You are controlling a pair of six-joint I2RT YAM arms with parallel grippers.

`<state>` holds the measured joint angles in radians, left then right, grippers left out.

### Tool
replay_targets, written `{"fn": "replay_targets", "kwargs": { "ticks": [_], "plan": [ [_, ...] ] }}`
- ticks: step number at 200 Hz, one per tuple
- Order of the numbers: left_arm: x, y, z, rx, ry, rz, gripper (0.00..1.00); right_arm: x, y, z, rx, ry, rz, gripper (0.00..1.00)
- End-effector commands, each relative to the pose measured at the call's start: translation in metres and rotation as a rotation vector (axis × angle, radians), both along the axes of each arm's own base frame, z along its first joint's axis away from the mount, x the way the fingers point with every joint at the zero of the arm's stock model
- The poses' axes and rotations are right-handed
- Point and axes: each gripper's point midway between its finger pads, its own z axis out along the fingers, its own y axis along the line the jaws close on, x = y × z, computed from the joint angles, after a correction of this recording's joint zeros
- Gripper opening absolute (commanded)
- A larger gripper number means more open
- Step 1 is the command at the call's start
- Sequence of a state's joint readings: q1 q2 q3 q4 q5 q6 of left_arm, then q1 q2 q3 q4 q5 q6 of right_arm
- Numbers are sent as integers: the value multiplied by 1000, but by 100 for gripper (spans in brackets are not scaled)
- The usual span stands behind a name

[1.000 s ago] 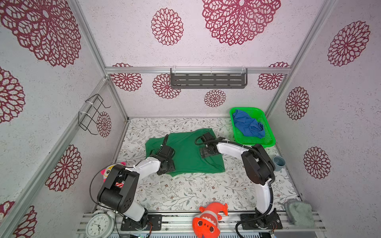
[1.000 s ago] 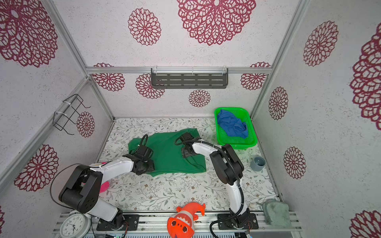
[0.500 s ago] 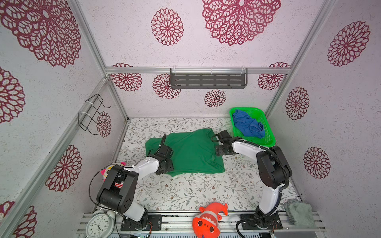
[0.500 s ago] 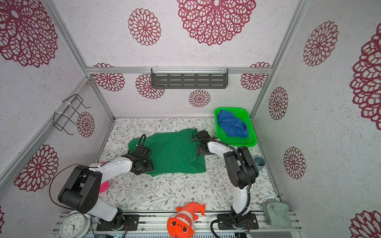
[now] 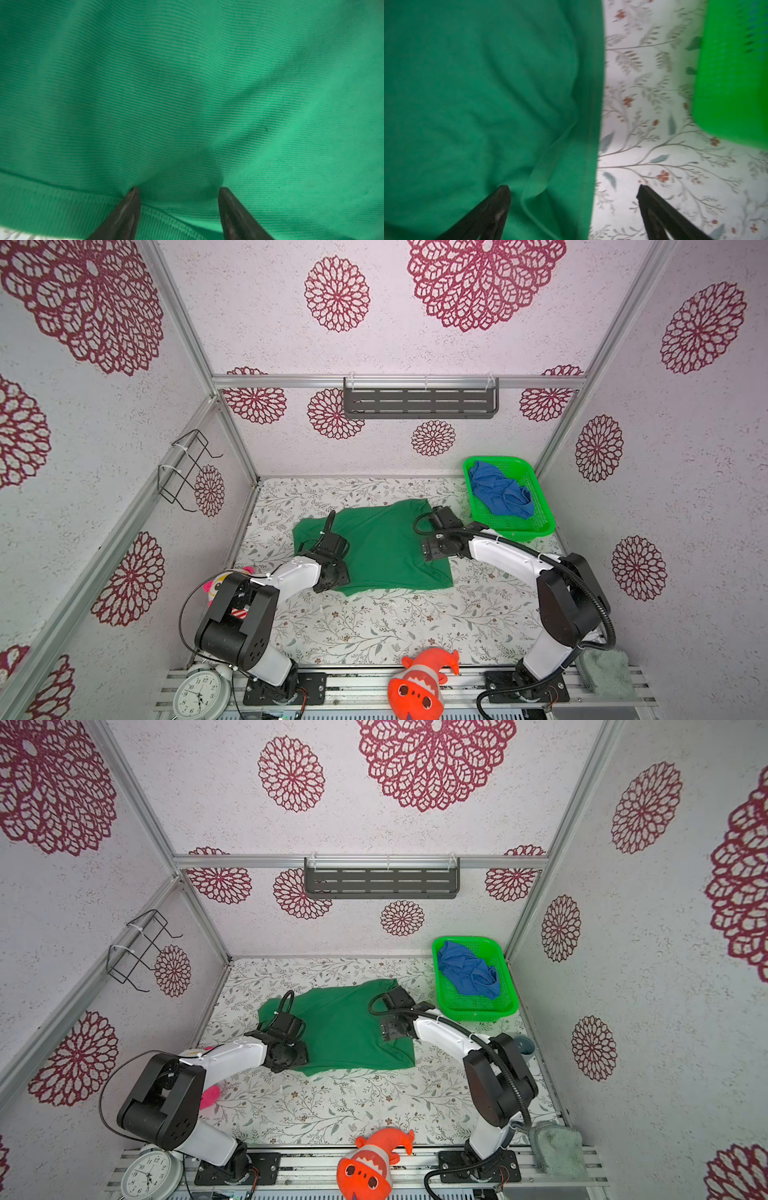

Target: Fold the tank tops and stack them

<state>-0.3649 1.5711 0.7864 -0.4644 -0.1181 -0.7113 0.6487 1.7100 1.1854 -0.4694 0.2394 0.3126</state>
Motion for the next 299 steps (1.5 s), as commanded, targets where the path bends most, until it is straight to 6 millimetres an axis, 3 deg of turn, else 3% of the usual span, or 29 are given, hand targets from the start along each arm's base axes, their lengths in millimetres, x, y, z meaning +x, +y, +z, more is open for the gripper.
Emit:
{"fn": "replay_targets", "kwargs": {
  "ticks": [1, 15, 38, 58, 74, 95, 127, 160, 181, 198, 220, 268, 282, 299],
  "plan": [
    [-15, 16, -8, 60, 74, 17, 64, -21, -14, -27, -61, 87, -33, 99],
    [-15, 17, -9, 65, 78, 14, 64, -19, -35, -35, -132, 56, -90, 99],
    [-16, 21, -12, 71, 89, 17, 64, -17, -72, -42, -87, 70, -205, 97],
    [-19, 26, -14, 75, 98, 27, 64, -17, -105, -34, -107, 59, -270, 97],
    [-20, 31, -14, 79, 102, 33, 64, -14, -116, -21, -75, 34, -292, 97],
    [-20, 33, -9, 79, 94, 36, 64, -4, -109, -4, -30, 4, -275, 97],
    [-20, 35, -4, 86, 90, 35, 64, 23, -79, 19, 84, -40, -225, 96],
    [-28, 45, -7, 108, 108, 49, 65, 46, -57, 34, 141, -59, -181, 96],
    [-32, 46, -8, 85, 110, 55, 65, 50, -52, 37, 134, -46, -161, 96],
    [-33, 47, -6, 83, 105, 61, 65, 41, -56, 31, 122, -26, -164, 96],
    [-35, 49, -4, 99, 112, 60, 65, 14, -70, 22, 102, 16, -180, 95],
    [-39, 60, 1, 134, 122, 57, 65, -57, -124, 17, 66, 79, -284, 92],
    [-37, 59, 3, 128, 119, 53, 65, -69, -126, 20, 91, 93, -286, 91],
    [-34, 57, 7, 123, 110, 46, 65, -77, -112, 23, 175, 126, -252, 87]
  ]
}}
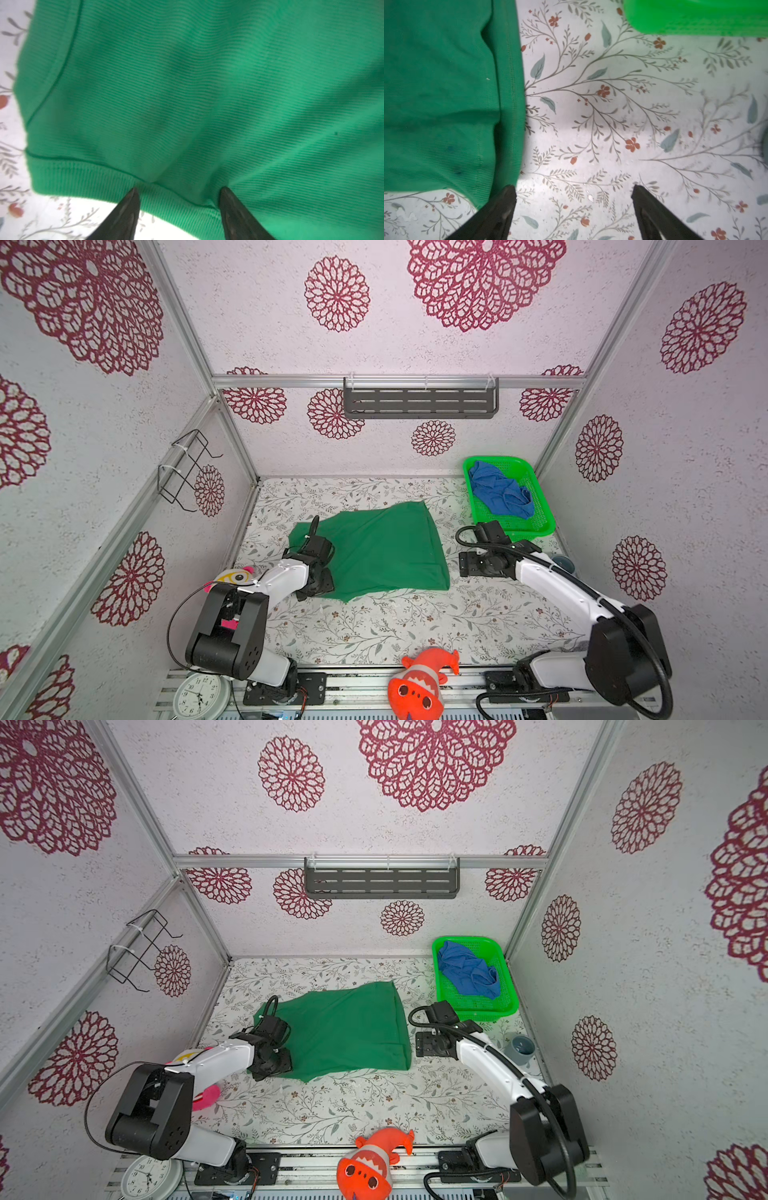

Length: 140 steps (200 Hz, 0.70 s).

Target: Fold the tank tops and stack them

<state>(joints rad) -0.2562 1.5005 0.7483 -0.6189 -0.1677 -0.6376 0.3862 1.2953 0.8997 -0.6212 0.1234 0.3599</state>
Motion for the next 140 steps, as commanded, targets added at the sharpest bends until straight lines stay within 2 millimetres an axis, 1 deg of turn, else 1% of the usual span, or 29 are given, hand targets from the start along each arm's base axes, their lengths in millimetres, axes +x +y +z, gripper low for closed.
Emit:
{"fn": "replay_targets", "kwargs": {
  "ticks": [1, 12, 21, 28, 38, 45, 61, 69, 79, 95, 124, 140],
  "plan": [
    [-2, 5, 7, 19, 4, -5, 65, -16, 8, 5, 87, 41, 2, 87],
    [0, 4, 11, 15, -4, -8, 65, -17, 24, 7, 179, 42, 27, 82],
    [2, 2, 14, 6, -13, -9, 64, -17, 38, 6, 253, 52, 45, 74],
    [3, 0, 17, -2, -22, -10, 64, -17, 50, 5, 312, 58, 63, 66],
    [4, -2, 20, -14, -31, -10, 64, -18, 67, 1, 377, 75, 90, 51],
    [4, -3, 22, -19, -37, -10, 64, -22, 78, -3, 399, 91, 113, 43],
    [2, -4, 25, -25, -45, -4, 64, -30, 87, -19, 381, 128, 122, 28],
    [1, -5, 25, -33, -48, -3, 64, -34, 89, -27, 377, 145, 119, 23],
    [0, -6, 25, -45, -51, -1, 64, -37, 93, -34, 384, 155, 115, 20],
    [-2, -11, 25, -68, -47, 0, 64, -41, 97, -43, 384, 168, 108, 20],
    [-14, -30, 30, -92, -31, -30, 64, -39, 95, -56, 346, 163, 94, 31],
    [-24, -47, 34, -123, -30, -50, 63, -36, 93, -62, 330, 161, 89, 32]
  ]
}}
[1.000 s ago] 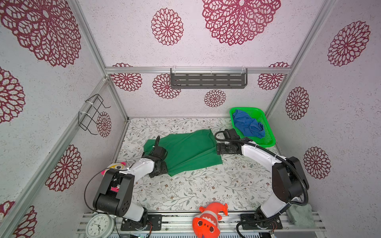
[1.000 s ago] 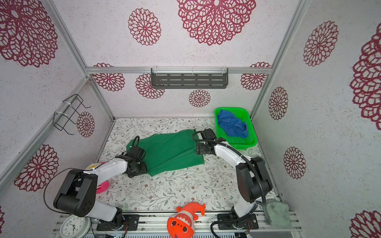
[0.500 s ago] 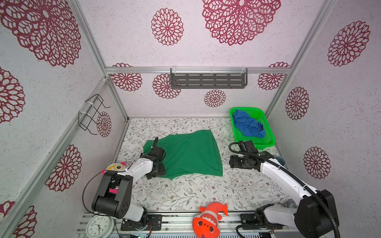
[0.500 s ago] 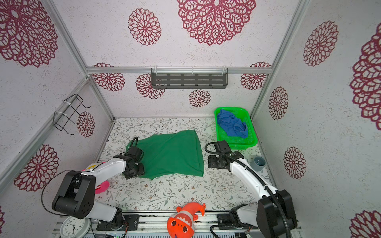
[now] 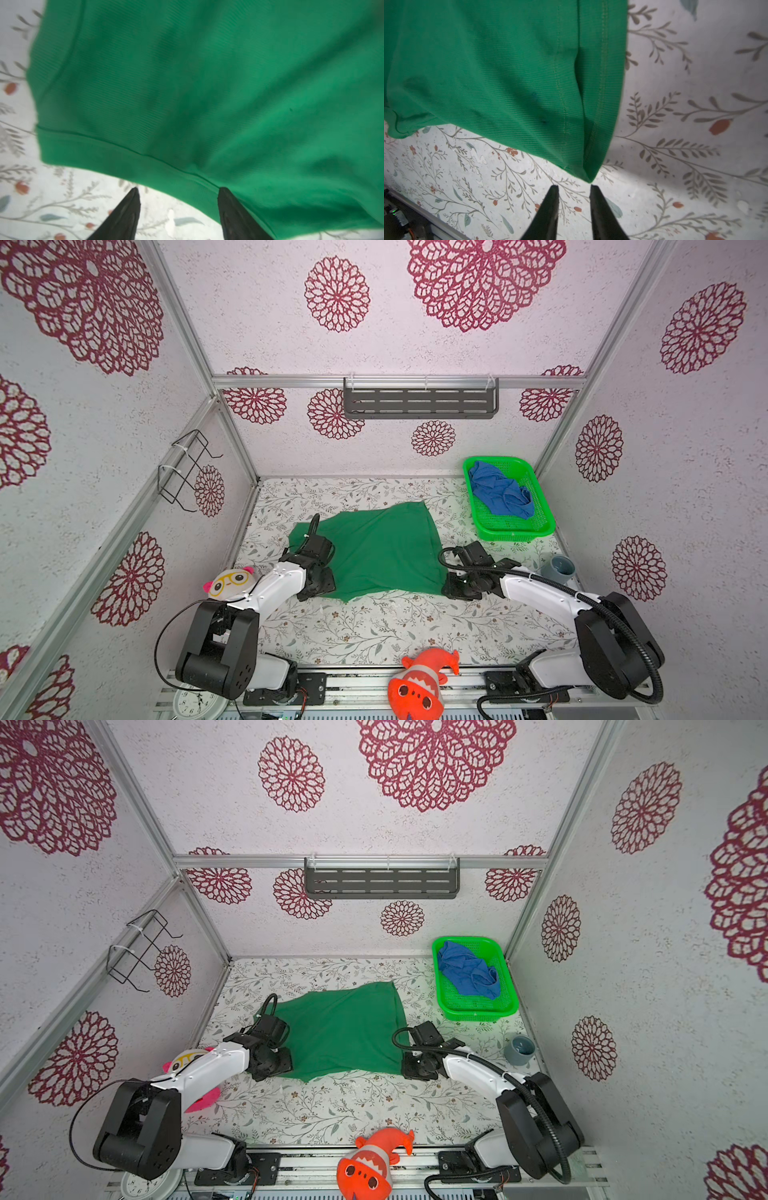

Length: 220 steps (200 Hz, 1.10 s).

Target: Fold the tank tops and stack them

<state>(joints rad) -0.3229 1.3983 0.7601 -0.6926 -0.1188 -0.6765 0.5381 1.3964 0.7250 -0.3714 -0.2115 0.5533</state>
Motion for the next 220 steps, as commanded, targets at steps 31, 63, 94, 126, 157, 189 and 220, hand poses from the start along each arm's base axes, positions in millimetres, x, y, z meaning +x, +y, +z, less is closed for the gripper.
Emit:
{"fn": "replay_targets", "kwargs": {
  "ticks": [31, 63, 94, 126, 157, 189, 220],
  "plan": [
    [-36, -46, 6, -95, 26, -16, 62, 15, 3, -9, -7, -35, -35, 32],
    [-41, -52, -6, -108, 40, 5, 61, 16, 3, -15, -19, -24, -34, 33],
    [-38, -59, -18, -106, 63, -6, 60, 15, -2, -20, -42, -19, -44, 32],
    [-31, -62, -27, -88, 76, -18, 57, 14, -5, -21, -56, -13, -49, 23],
    [-27, -62, -26, -75, 73, -26, 44, 9, -9, -22, -73, 0, -53, 12],
    [-22, -64, -23, -74, 58, -37, 28, 4, -13, -19, -85, 10, -49, 0],
    [-25, -60, -20, -59, 62, -43, 2, -5, -20, -19, -113, 36, -43, 0]
  ]
}}
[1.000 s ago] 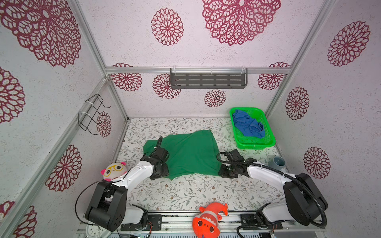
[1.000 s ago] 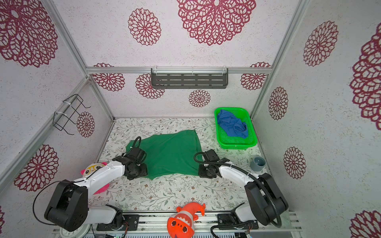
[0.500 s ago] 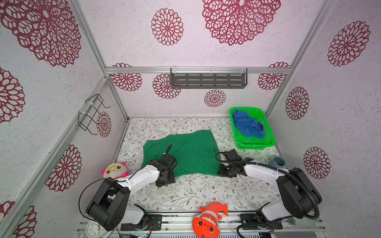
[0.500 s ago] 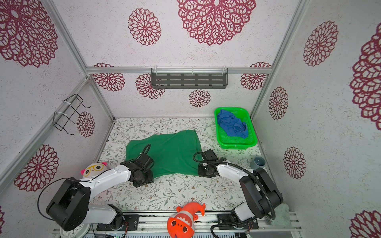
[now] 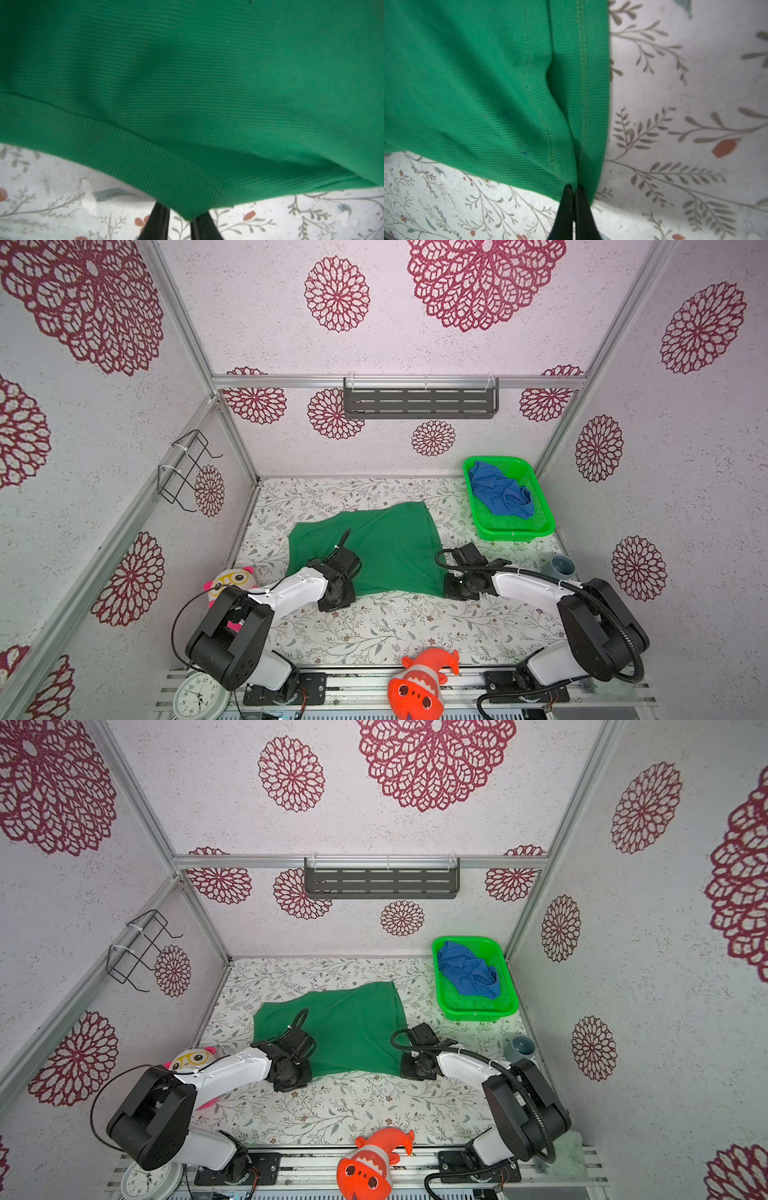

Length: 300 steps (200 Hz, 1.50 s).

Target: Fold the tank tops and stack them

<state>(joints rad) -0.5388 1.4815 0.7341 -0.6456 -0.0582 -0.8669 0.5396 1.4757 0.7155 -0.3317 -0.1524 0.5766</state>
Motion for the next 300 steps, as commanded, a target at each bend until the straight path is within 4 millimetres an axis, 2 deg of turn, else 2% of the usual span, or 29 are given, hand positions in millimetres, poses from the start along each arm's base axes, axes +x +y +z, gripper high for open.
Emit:
{"fn": "replay_targets", "kwargs": {
  "ticks": [1, 75, 95, 109, 138, 167, 183, 275, 300],
  "plan": [
    [5, 0, 6, 12, -21, -1, 1, -11, -12, 4, -47, 15, 1, 0],
    [-24, 21, 15, 64, 33, -13, 0, -43, -37, -16, -137, 125, -21, 0],
    [-26, 18, 19, 39, 26, -9, 0, -41, -34, -15, -122, 116, -26, 0],
    [-26, 8, 22, -19, 19, 1, 0, -36, -28, -11, -93, 101, -28, 0],
    [-20, -3, 24, -89, -26, 31, 32, -32, -25, -6, -86, 89, -24, 0],
    [-12, -9, 21, -117, -50, 54, 45, -33, -26, -6, -88, 91, -19, 0],
    [-7, -12, 19, -121, -58, 61, 48, -32, -25, -5, -86, 87, -20, 0],
    [10, -19, 11, -132, -90, 99, 53, -32, -25, -7, -87, 89, -17, 0],
    [14, -21, 5, -133, -87, 102, 47, -32, -25, -7, -86, 89, -17, 0]
  ]
}}
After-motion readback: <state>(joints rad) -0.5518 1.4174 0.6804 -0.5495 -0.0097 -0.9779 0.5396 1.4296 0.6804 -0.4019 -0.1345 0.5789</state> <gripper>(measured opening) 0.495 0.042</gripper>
